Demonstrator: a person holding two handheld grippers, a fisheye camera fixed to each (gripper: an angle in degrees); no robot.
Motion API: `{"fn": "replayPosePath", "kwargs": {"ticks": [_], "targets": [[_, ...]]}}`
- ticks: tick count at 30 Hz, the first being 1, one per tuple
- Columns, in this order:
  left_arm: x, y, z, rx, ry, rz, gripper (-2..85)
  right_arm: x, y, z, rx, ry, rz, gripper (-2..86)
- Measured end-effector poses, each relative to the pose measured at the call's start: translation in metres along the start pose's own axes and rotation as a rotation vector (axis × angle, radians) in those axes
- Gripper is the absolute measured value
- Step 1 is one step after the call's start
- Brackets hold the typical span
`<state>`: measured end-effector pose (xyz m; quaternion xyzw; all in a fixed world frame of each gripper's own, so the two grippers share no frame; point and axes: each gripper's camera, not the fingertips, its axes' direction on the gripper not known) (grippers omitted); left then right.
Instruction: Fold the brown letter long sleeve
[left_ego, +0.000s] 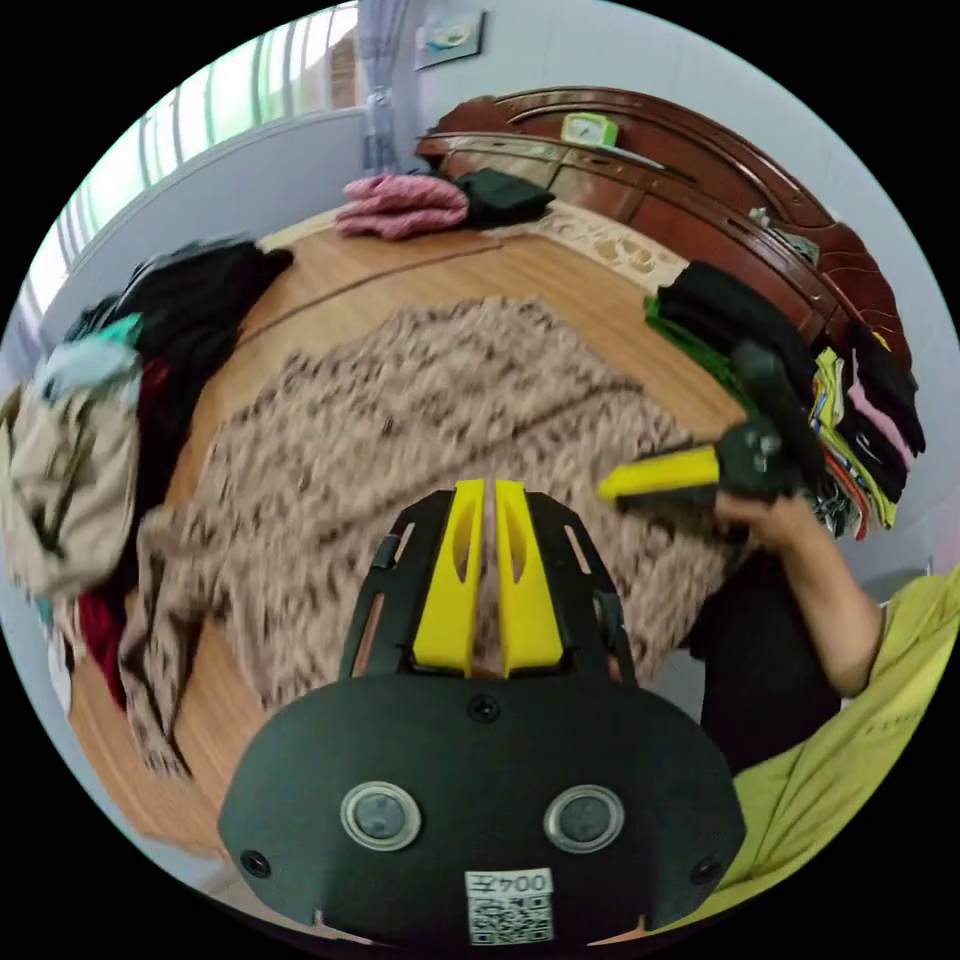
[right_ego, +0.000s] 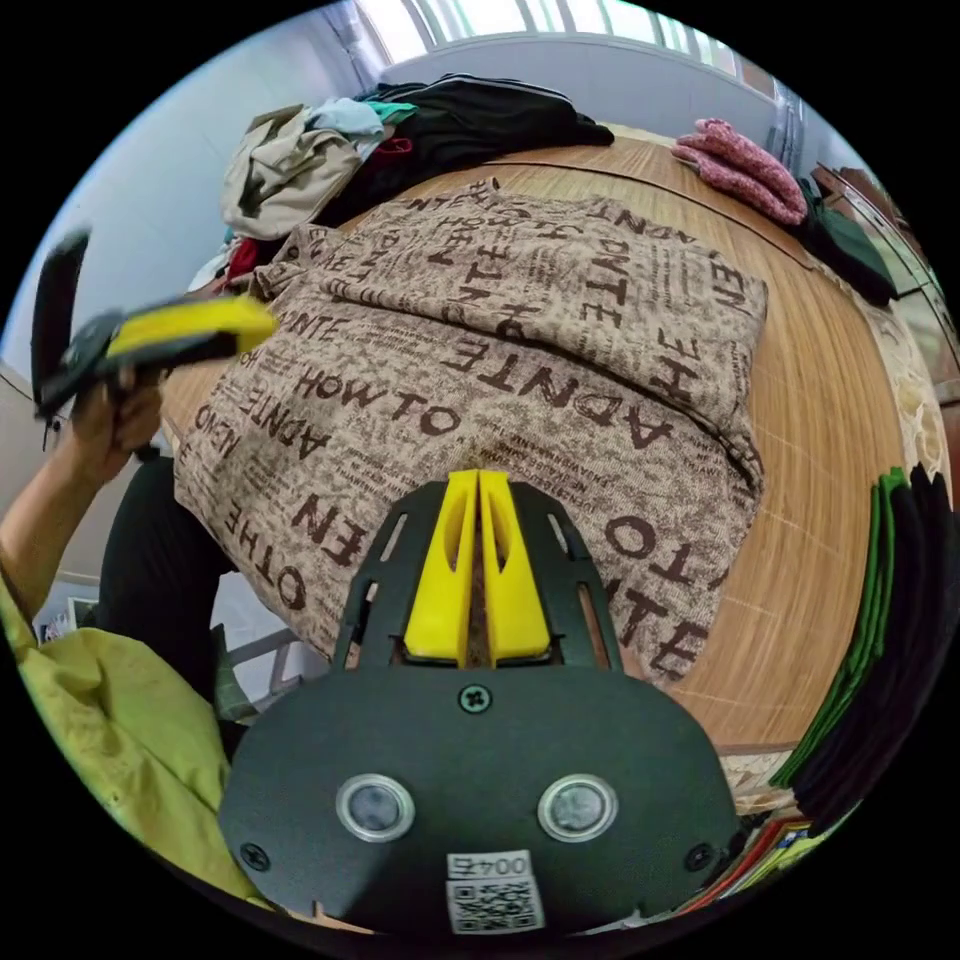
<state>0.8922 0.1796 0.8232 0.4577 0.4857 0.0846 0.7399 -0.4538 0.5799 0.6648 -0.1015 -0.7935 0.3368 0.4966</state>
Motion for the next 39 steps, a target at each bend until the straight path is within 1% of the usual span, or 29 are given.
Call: {"fn": "replayPosePath", "kwargs": {"ticks": [1,2,4,6,7,8,10,11,13,15,18,20,21,23,26,27,30,32,34,39], "targets": [[-0.002,0.067,-0.004,-0.030,-0.039,-0.038,0.8,-0.005,0.002,-0.001,-0.007,0.023,0.000,-0.7],[-0.002,0.096,-0.005,-0.047,-0.062,-0.055,0.8,-0.009,0.005,-0.003,-0.017,0.051,0.010,-0.7],[0.001,0.189,-0.008,-0.064,-0.104,-0.107,0.7,-0.016,0.015,-0.008,-0.001,0.098,0.018,-0.7],[0.004,0.238,-0.004,-0.056,-0.129,-0.127,0.7,-0.020,0.030,-0.015,0.031,0.148,0.066,-0.7],[0.004,0.263,0.006,-0.072,-0.128,-0.139,0.7,-0.018,0.041,-0.019,0.036,0.197,0.126,-0.7],[0.005,0.273,0.011,-0.081,-0.118,-0.146,0.8,-0.015,0.050,-0.021,0.021,0.245,0.192,-0.7],[0.009,0.308,0.040,-0.131,-0.064,-0.137,0.8,-0.010,0.058,-0.021,-0.027,0.268,0.239,-0.7],[0.011,0.316,0.048,-0.141,-0.064,-0.132,0.8,-0.011,0.061,-0.022,-0.027,0.236,0.242,-0.7],[0.019,0.344,0.061,-0.106,-0.075,-0.130,0.8,-0.016,0.065,-0.022,-0.042,0.220,0.228,-0.7],[0.023,0.362,0.071,-0.101,-0.073,-0.144,0.8,-0.029,0.066,-0.018,-0.056,0.267,0.180,-0.7],[0.030,0.391,0.089,-0.087,-0.077,-0.139,0.8,-0.060,0.067,-0.006,-0.041,0.440,0.109,-0.7],[0.032,0.407,0.100,-0.088,-0.068,-0.153,0.8,-0.080,0.061,0.000,-0.112,0.560,-0.002,-0.6],[0.032,0.416,0.107,-0.092,-0.056,-0.162,0.8,-0.082,0.059,-0.003,-0.119,0.563,0.000,-0.6],[0.030,0.429,0.119,-0.097,-0.028,-0.182,0.8,-0.082,0.055,-0.032,0.047,0.566,0.039,-0.3],[0.025,0.453,0.138,-0.089,0.026,-0.225,0.8,-0.074,0.048,-0.053,0.211,0.570,0.008,1.2],[0.025,0.463,0.145,-0.082,0.041,-0.237,0.8,-0.072,0.045,-0.054,0.221,0.565,-0.007,1.7],[0.031,0.483,0.163,-0.073,0.042,-0.238,0.7,-0.058,0.031,-0.047,0.201,0.529,-0.029,5.0],[0.038,0.492,0.173,-0.072,0.025,-0.225,0.7,-0.048,0.020,-0.036,0.130,0.459,-0.045,9.3],[0.046,0.504,0.187,-0.071,0.010,-0.218,0.7,-0.043,0.014,-0.028,0.103,0.443,-0.048,10.6],[0.054,0.525,0.214,-0.064,0.021,-0.230,0.8,-0.040,0.001,-0.011,0.061,0.500,-0.078,8.7]]}}
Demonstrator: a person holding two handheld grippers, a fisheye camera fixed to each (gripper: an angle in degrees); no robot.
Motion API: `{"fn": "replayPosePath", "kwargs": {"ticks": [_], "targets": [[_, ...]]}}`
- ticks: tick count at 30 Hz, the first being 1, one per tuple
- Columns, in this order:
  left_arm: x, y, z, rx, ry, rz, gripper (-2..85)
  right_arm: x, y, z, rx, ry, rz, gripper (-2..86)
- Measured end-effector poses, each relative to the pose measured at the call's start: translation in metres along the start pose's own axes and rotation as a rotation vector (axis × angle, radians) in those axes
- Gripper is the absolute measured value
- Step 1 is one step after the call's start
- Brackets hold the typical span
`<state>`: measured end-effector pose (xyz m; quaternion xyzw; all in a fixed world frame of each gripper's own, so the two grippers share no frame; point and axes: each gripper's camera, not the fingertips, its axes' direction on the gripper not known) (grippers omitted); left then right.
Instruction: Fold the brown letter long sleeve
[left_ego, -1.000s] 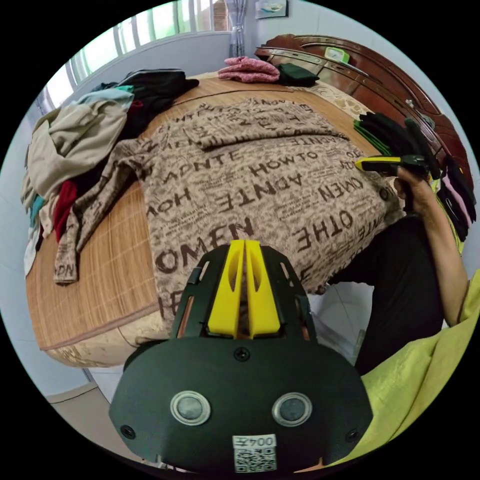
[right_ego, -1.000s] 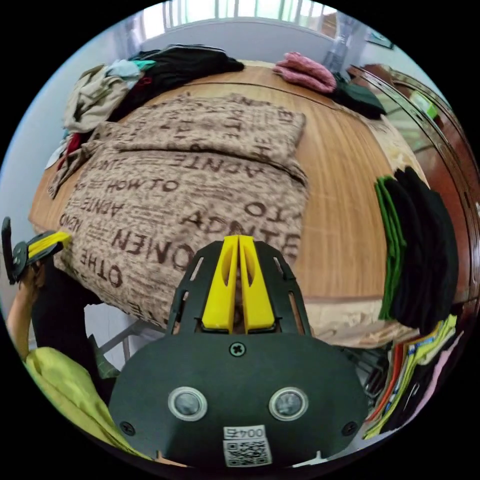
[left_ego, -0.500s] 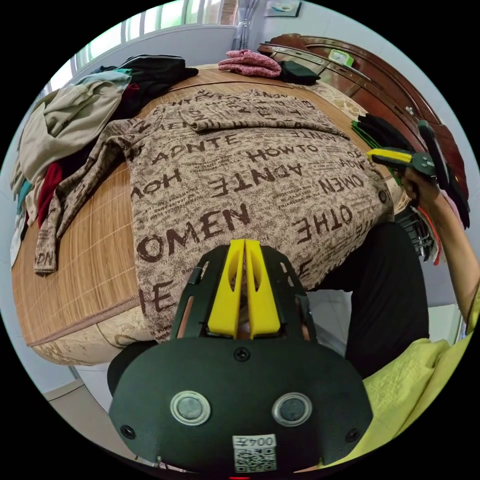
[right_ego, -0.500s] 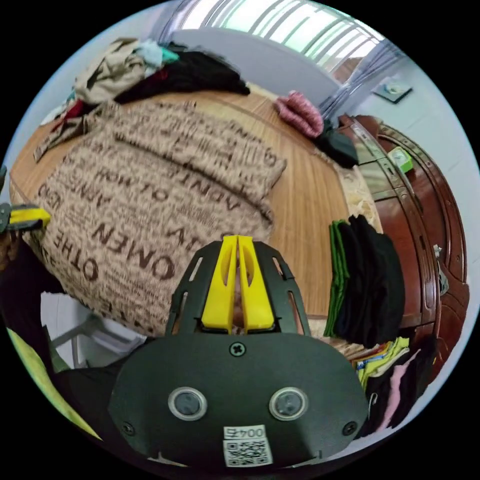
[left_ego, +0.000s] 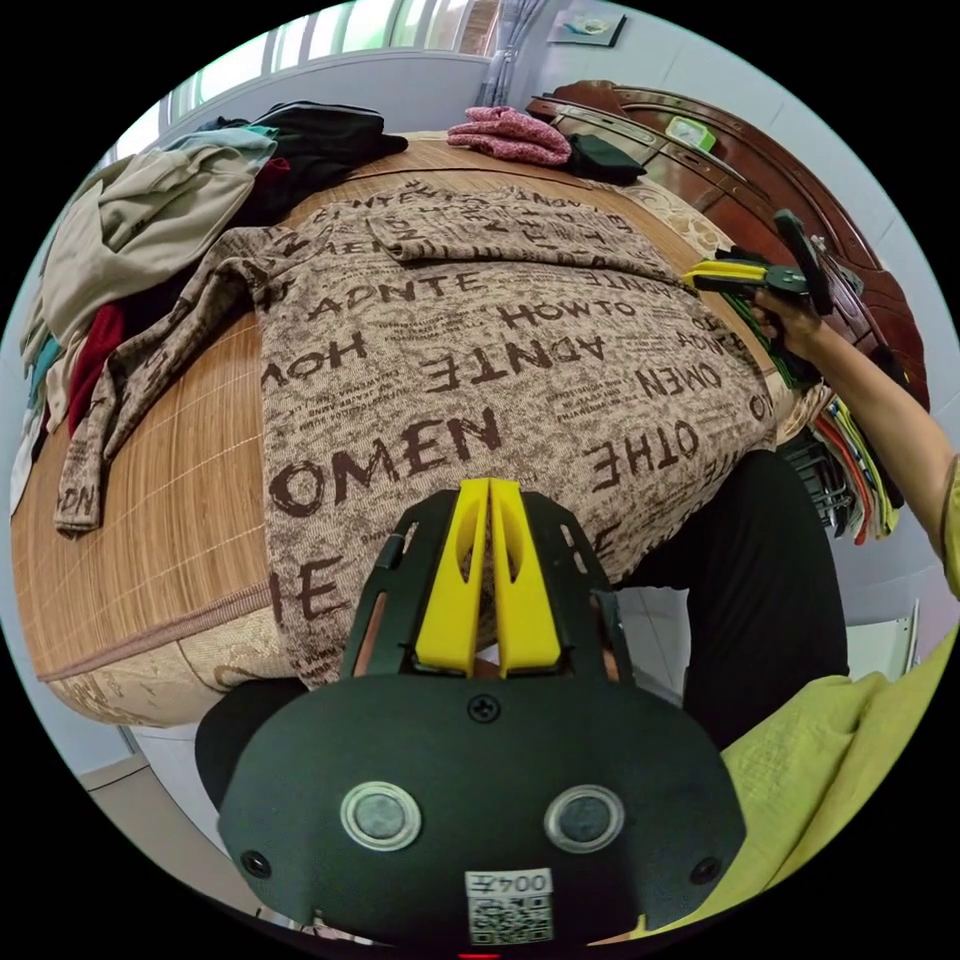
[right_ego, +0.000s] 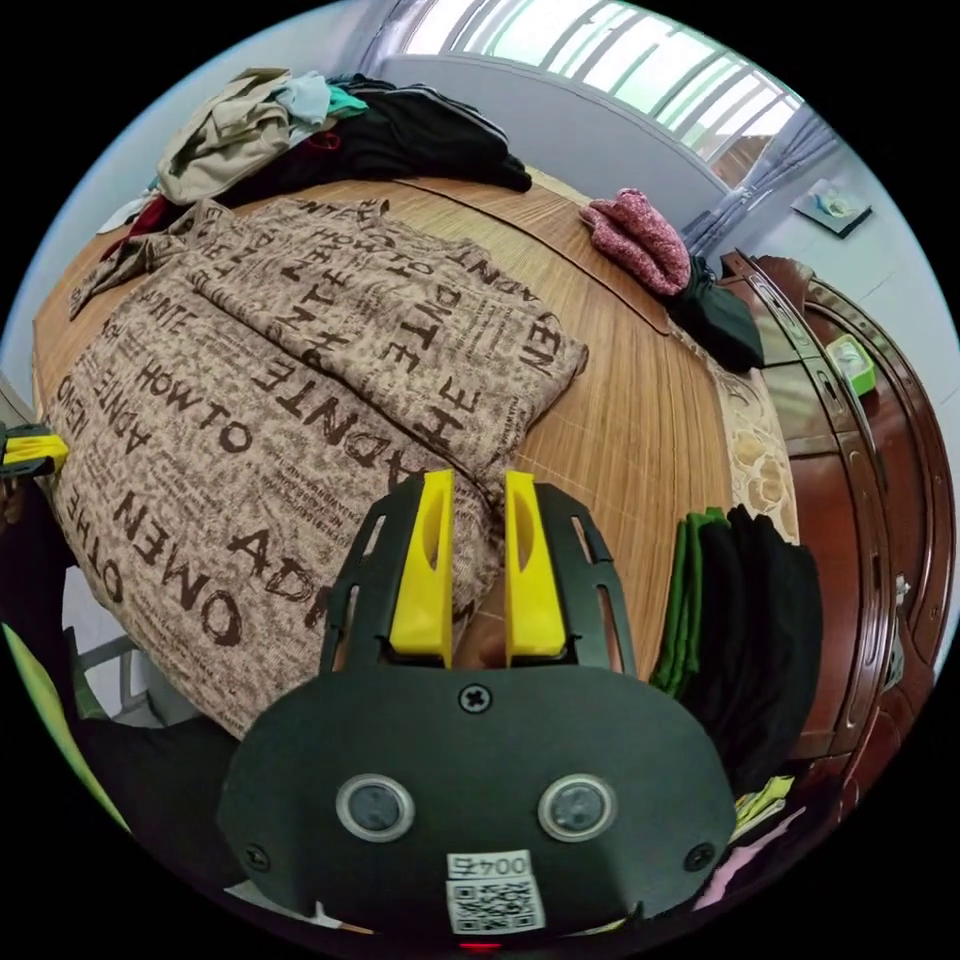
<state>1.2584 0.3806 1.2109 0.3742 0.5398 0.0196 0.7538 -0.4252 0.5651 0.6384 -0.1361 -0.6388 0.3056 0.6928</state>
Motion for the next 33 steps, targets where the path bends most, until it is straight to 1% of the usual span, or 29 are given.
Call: {"fn": "replayPosePath", "kwargs": {"ticks": [4,7,10,12,14,17,21,23,25,30,31,33], "targets": [[0.002,0.014,0.024,0.000,0.016,-0.012,0.8,-0.015,-0.009,0.017,-0.070,0.047,-0.089,8.1],[0.005,0.021,0.040,-0.003,0.018,-0.009,0.7,-0.016,-0.012,0.020,-0.062,0.076,-0.076,4.8],[0.008,0.027,0.055,-0.002,0.023,-0.011,0.6,-0.011,-0.013,0.016,-0.052,0.100,-0.064,3.7],[0.010,0.030,0.063,-0.001,0.029,-0.015,0.6,-0.001,-0.011,0.011,-0.029,0.089,-0.019,3.7],[0.012,0.033,0.072,0.001,0.031,-0.015,0.6,0.014,-0.006,0.017,-0.052,0.038,0.054,4.0],[0.017,0.038,0.084,0.006,0.028,-0.013,0.6,0.011,0.000,0.036,-0.120,-0.016,0.057,4.8],[0.023,0.039,0.101,0.003,0.027,-0.011,0.6,0.012,0.002,0.025,-0.107,-0.012,0.091,4.3],[0.026,0.040,0.107,0.002,0.029,-0.011,0.6,0.019,0.007,0.010,-0.040,-0.034,0.173,2.2],[0.029,0.041,0.115,0.006,0.031,-0.012,0.6,0.020,0.009,0.001,0.017,-0.080,0.208,1.4],[0.037,0.039,0.130,0.008,0.023,-0.007,0.7,-0.025,-0.004,-0.019,0.183,-0.262,0.098,5.8],[0.039,0.039,0.133,0.009,0.023,-0.008,0.7,-0.043,-0.012,-0.023,0.218,-0.323,0.050,6.3],[0.041,0.038,0.138,0.009,0.024,-0.009,0.7,-0.077,-0.025,-0.026,0.250,-0.365,-0.027,6.8]]}}
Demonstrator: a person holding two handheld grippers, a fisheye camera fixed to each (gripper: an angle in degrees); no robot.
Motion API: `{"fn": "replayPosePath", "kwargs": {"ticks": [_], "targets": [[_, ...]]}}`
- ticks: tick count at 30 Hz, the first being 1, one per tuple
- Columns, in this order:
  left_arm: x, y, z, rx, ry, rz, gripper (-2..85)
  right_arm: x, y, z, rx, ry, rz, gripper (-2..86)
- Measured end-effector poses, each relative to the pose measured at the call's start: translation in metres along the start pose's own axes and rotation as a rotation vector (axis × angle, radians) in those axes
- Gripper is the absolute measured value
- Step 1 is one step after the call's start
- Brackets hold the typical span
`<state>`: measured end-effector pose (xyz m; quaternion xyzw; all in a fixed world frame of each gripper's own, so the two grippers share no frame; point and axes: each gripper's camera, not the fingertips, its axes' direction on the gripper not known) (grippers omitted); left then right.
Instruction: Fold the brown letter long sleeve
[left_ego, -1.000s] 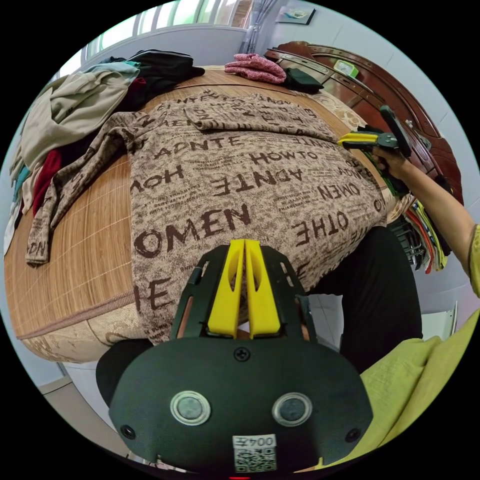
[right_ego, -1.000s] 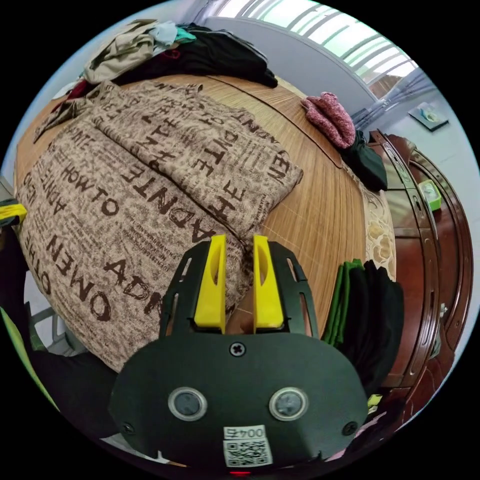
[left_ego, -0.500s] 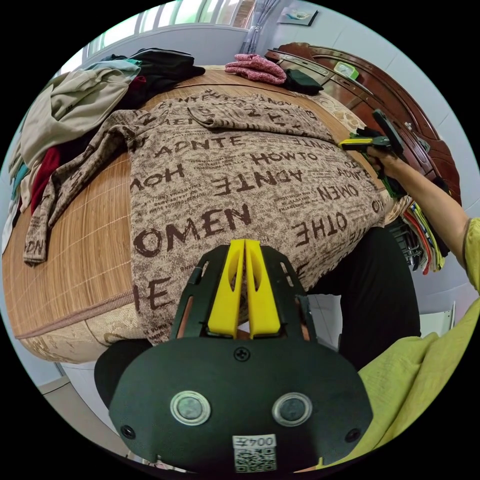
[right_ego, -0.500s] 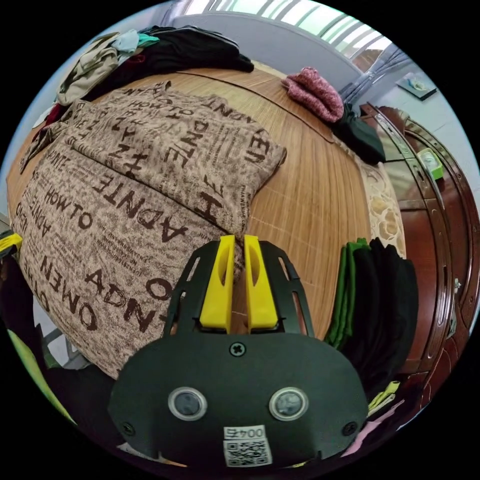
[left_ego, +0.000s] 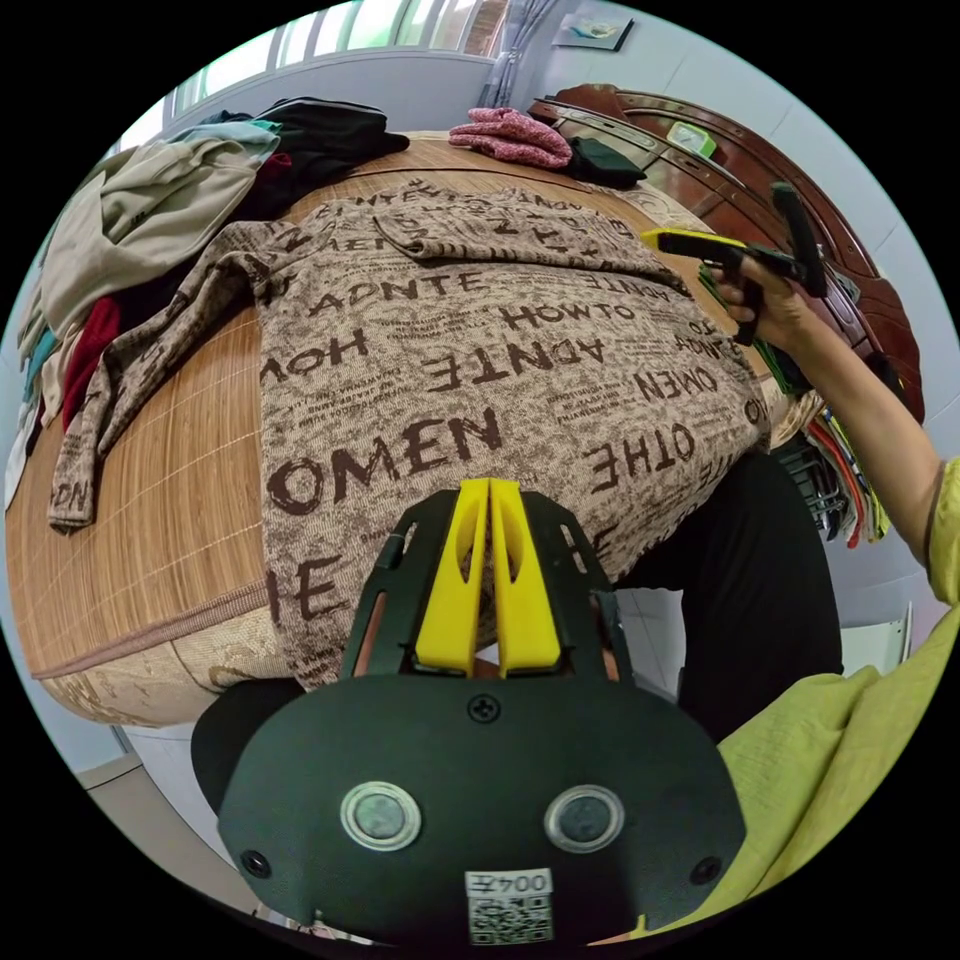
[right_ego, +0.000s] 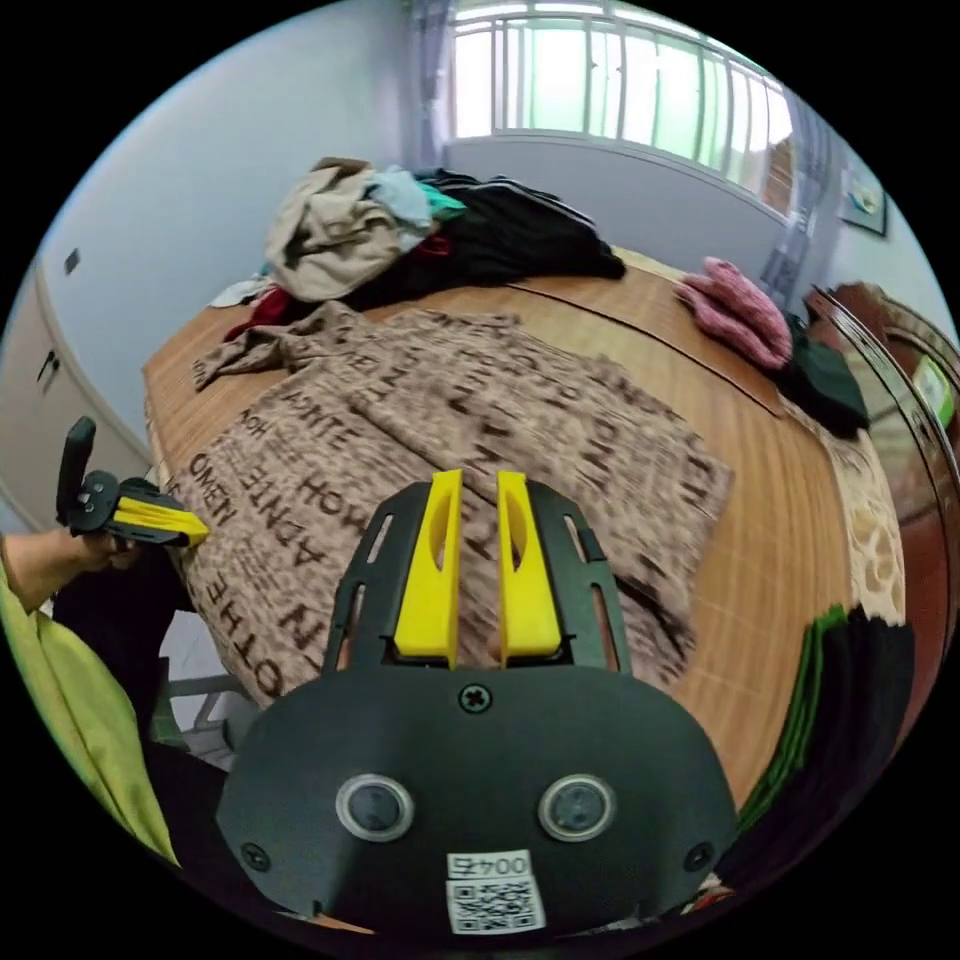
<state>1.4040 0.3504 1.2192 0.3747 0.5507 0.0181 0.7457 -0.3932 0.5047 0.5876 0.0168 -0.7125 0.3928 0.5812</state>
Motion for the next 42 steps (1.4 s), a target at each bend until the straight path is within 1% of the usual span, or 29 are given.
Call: {"fn": "replayPosePath", "kwargs": {"ticks": [3,5,9,11,13,15,17,18,19,22,23,24,26,28,30,32,33,35,38,40,42], "targets": [[0.002,-0.003,0.008,-0.001,0.006,-0.003,0.7,-0.053,-0.024,0.027,-0.004,-0.025,-0.133,7.9],[0.003,-0.005,0.012,-0.002,0.012,-0.006,0.7,-0.089,-0.041,0.052,-0.024,0.006,-0.226,8.6],[0.005,-0.010,0.021,-0.003,0.023,-0.008,0.8,-0.124,-0.061,0.085,-0.063,0.082,-0.355,8.2],[0.006,-0.013,0.024,-0.004,0.028,-0.007,0.7,-0.139,-0.070,0.108,-0.115,0.135,-0.436,5.4],[0.006,-0.017,0.028,-0.005,0.036,-0.009,0.7,-0.143,-0.076,0.118,-0.137,0.190,-0.451,1.6],[0.007,-0.020,0.031,-0.006,0.039,-0.010,0.7,-0.141,-0.088,0.118,-0.142,0.175,-0.418,0.7],[0.008,-0.023,0.033,-0.008,0.040,-0.009,0.7,-0.132,-0.104,0.105,-0.101,0.076,-0.307,0.3],[0.009,-0.025,0.035,-0.008,0.039,-0.009,0.7,-0.130,-0.106,0.105,-0.111,0.040,-0.287,0.3],[0.010,-0.027,0.036,-0.007,0.039,-0.009,0.7,-0.129,-0.110,0.111,-0.145,0.006,-0.250,0.6],[0.013,-0.033,0.039,-0.008,0.037,-0.010,0.6,-0.133,-0.105,0.136,-0.286,-0.046,-0.269,1.9],[0.013,-0.034,0.040,-0.010,0.035,-0.009,0.6,-0.132,-0.102,0.135,-0.275,-0.053,-0.252,2.3],[0.015,-0.037,0.041,-0.012,0.029,-0.004,0.6,-0.130,-0.100,0.131,-0.259,-0.063,-0.238,2.5],[0.018,-0.041,0.042,-0.014,0.019,0.001,0.5,-0.119,-0.091,0.109,-0.229,-0.118,-0.138,2.9],[0.021,-0.046,0.044,-0.016,0.007,0.003,0.5,-0.107,-0.075,0.091,-0.257,-0.135,-0.042,2.7],[0.024,-0.051,0.045,-0.019,-0.007,0.008,0.5,-0.097,-0.053,0.077,-0.353,-0.111,0.024,2.4],[0.028,-0.056,0.046,-0.026,-0.025,0.016,0.5,-0.084,-0.017,0.065,-0.502,-0.043,0.070,2.1],[0.032,-0.059,0.047,-0.033,-0.041,0.027,0.4,-0.081,-0.008,0.063,-0.533,-0.021,0.080,1.5],[0.038,-0.066,0.049,-0.047,-0.069,0.047,0.3,-0.064,0.026,0.066,-0.656,0.050,0.129,-0.1],[0.046,-0.076,0.053,-0.073,-0.118,0.089,0.3,-0.039,0.052,0.084,-0.730,0.038,0.209,-0.5],[0.047,-0.083,0.057,-0.086,-0.134,0.099,0.3,-0.029,0.054,0.088,-0.696,-0.012,0.283,-0.6],[0.045,-0.085,0.060,-0.086,-0.133,0.106,0.3,-0.024,0.050,0.094,-0.719,-0.024,0.323,-0.7]]}}
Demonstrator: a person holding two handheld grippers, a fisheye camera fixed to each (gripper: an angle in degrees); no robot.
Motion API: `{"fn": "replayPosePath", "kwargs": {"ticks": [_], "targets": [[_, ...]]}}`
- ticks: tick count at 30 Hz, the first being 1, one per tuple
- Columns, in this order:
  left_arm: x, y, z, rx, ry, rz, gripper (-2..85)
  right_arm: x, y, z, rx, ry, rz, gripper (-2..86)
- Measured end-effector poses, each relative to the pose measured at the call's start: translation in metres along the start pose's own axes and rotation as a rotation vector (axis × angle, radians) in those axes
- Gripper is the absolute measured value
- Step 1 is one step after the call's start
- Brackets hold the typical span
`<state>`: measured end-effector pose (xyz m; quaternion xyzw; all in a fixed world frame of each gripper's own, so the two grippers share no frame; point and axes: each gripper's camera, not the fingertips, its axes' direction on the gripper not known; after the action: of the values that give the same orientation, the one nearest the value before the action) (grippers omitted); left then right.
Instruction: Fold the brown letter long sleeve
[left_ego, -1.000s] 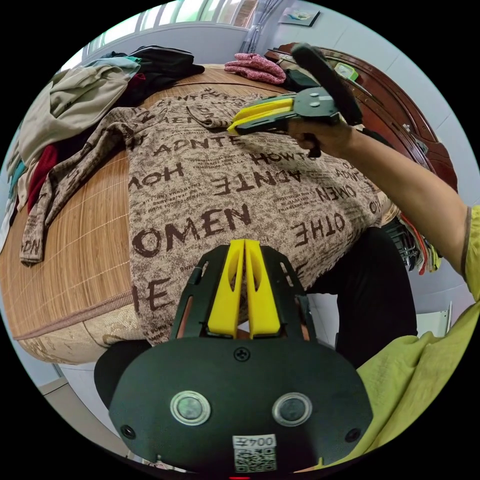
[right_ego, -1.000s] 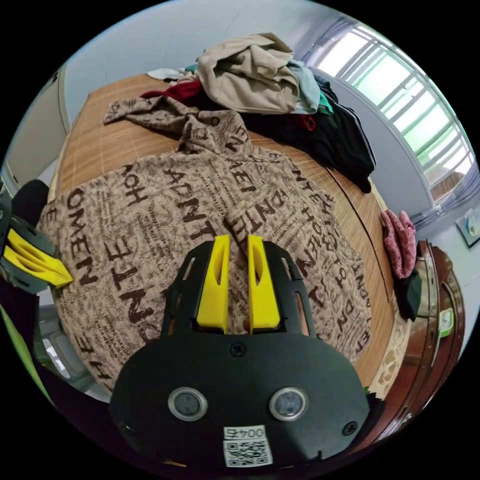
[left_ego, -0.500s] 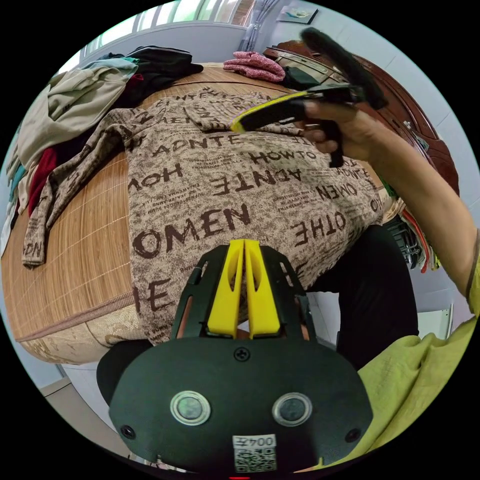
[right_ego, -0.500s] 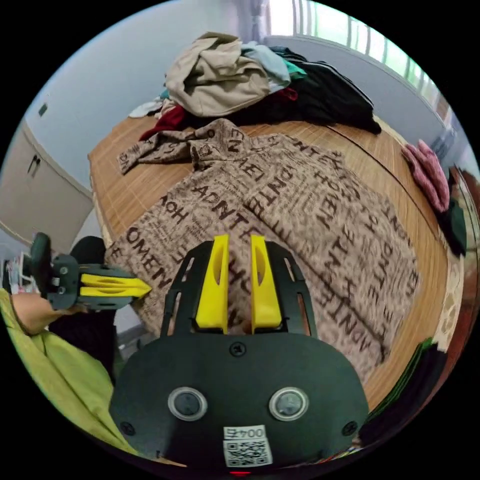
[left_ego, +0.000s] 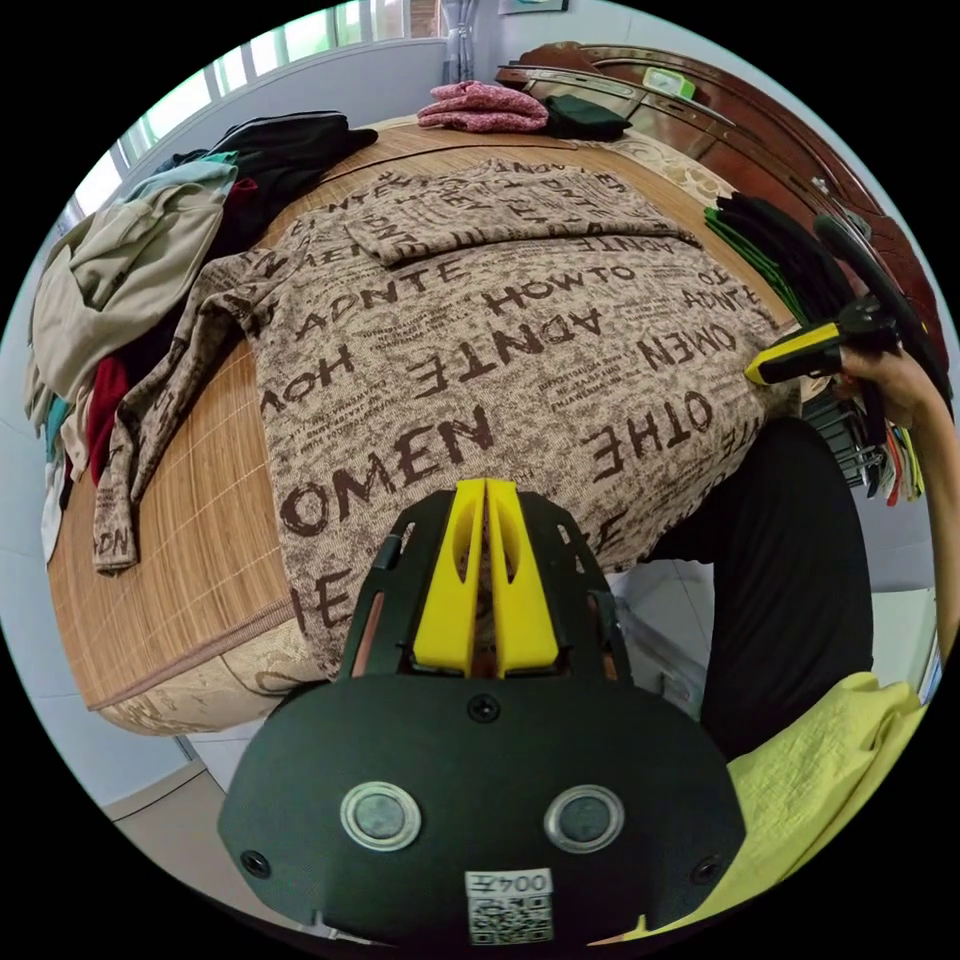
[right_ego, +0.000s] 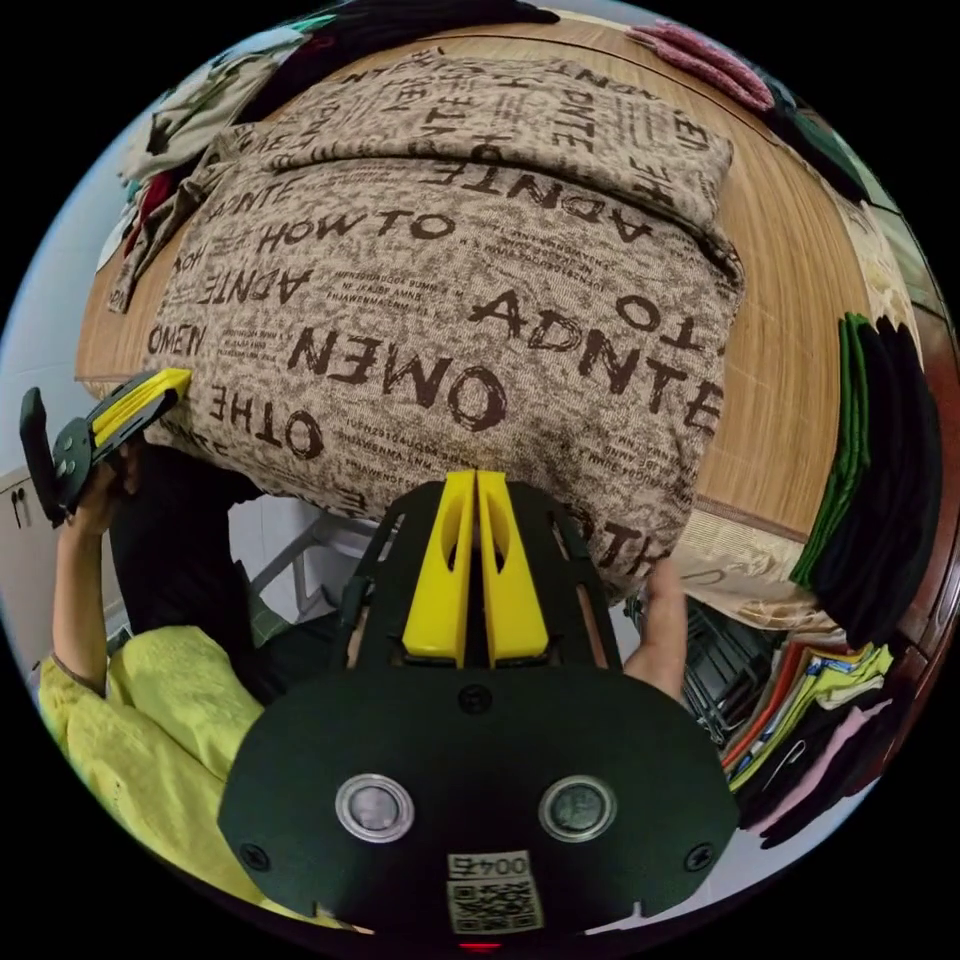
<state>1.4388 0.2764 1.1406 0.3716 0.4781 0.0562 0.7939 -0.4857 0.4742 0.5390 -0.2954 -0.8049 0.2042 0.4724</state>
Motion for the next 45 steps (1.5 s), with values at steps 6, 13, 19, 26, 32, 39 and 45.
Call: {"fn": "replayPosePath", "kwargs": {"ticks": [6,13,19,26,32,39,45], "targets": [[-0.021,-0.003,0.014,0.016,0.051,-0.020,0.3,-0.016,-0.029,0.008,-0.092,0.101,-0.072,-0.7],[-0.033,-0.004,0.036,0.023,0.022,-0.025,0.4,-0.043,-0.052,0.020,-0.160,0.267,-0.115,-0.7],[-0.057,-0.004,0.060,0.015,0.049,-0.015,0.6,-0.059,-0.063,0.030,-0.185,0.372,-0.168,-0.7],[-0.088,0.001,0.090,0.010,0.095,-0.032,2.3,-0.056,-0.073,0.034,-0.200,0.354,-0.201,-0.6],[-0.160,0.029,0.078,0.092,0.186,0.000,9.0,-0.041,-0.081,0.032,-0.210,0.268,-0.206,-0.7],[-0.356,0.121,0.059,0.227,-0.145,-0.112,12.6,-0.027,-0.099,0.035,-0.290,0.197,-0.140,-0.8],[-0.463,0.135,0.103,0.175,-0.140,-0.174,14.4,-0.024,-0.106,0.037,-0.326,0.204,-0.137,-0.7]]}}
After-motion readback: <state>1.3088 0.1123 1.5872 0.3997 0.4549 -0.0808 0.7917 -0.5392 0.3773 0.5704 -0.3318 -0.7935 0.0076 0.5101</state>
